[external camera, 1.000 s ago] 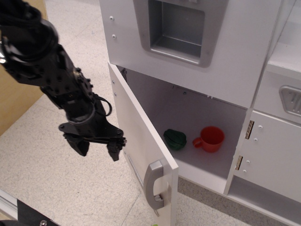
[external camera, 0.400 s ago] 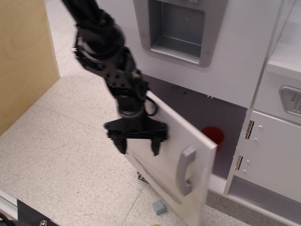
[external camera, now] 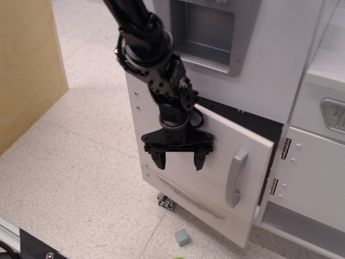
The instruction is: Close low fridge
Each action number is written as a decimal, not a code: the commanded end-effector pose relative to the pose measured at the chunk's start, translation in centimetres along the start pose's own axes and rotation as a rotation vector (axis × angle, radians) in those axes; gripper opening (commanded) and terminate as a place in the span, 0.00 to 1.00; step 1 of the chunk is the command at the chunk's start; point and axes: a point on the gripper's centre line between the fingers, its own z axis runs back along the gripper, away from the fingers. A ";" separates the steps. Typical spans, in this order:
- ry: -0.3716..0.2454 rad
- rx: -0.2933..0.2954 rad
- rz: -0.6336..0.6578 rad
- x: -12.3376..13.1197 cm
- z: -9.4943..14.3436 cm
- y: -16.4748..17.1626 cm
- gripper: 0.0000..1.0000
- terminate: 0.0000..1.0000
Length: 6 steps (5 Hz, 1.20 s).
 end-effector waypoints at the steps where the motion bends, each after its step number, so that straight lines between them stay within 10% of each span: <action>1: -0.084 0.008 0.048 3.3 0.4 -1.0 1.00 0.00; 6: -0.088 0.061 -0.023 1.0 2.7 0.6 1.00 0.00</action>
